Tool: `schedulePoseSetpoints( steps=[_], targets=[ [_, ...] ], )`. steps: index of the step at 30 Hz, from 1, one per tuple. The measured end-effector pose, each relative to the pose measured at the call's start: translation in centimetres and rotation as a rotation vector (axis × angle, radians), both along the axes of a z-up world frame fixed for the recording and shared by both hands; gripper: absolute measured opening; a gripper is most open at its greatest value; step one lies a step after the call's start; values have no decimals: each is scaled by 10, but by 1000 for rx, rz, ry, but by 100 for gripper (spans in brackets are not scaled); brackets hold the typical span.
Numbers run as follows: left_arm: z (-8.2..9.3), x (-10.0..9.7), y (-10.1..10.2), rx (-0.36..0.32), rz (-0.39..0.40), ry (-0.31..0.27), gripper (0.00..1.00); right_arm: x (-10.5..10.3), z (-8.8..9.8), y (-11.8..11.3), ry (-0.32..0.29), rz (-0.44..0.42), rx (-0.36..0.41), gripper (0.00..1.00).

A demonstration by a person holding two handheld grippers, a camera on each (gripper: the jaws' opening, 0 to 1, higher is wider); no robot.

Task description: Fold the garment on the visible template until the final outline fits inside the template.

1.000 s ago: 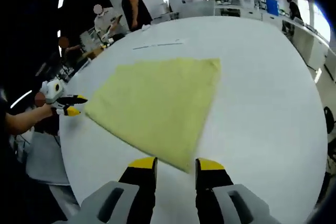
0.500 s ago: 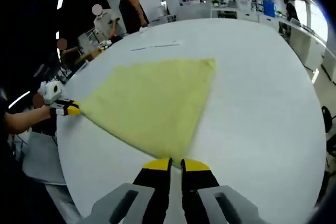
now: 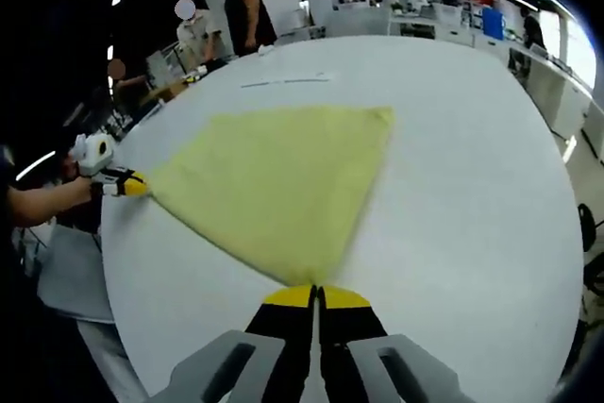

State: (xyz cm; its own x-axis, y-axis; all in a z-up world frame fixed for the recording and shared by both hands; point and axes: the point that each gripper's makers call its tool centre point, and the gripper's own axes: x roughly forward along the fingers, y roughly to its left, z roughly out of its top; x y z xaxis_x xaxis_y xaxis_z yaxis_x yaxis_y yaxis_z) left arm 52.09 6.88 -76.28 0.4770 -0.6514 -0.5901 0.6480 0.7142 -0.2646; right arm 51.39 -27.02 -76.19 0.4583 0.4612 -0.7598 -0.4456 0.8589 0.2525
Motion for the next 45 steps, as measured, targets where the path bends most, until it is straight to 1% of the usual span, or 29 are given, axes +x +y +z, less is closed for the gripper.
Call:
schedulePoseSetpoints(
  steps=[3,4,9,19,28,31,35,45],
  targets=[
    [0,2,4,13,14,-12,0,-5,0,1,8,17,-1,0],
    [0,2,6,14,18,-12,0,-9,-1,2,14,35,0,0],
    [-2,2,10,-10,42,7,0,-18,-3,3,26,41,7,0],
    [-3,-3,10,-2,22,17,0,-35,-3,5,37,41,15,0],
    [-1,-16,11,16,-17,16,0,-51,-2,6,40,18,25,0],
    [-1,-20,12,8,-14,27,0,-55,-2,6,40,11,29,0],
    [-1,-27,12,14,-21,25,0,-60,-2,7,45,5,38,0],
    [3,-36,12,-2,-7,26,0,-70,-1,7,48,-15,47,0]
  ],
)
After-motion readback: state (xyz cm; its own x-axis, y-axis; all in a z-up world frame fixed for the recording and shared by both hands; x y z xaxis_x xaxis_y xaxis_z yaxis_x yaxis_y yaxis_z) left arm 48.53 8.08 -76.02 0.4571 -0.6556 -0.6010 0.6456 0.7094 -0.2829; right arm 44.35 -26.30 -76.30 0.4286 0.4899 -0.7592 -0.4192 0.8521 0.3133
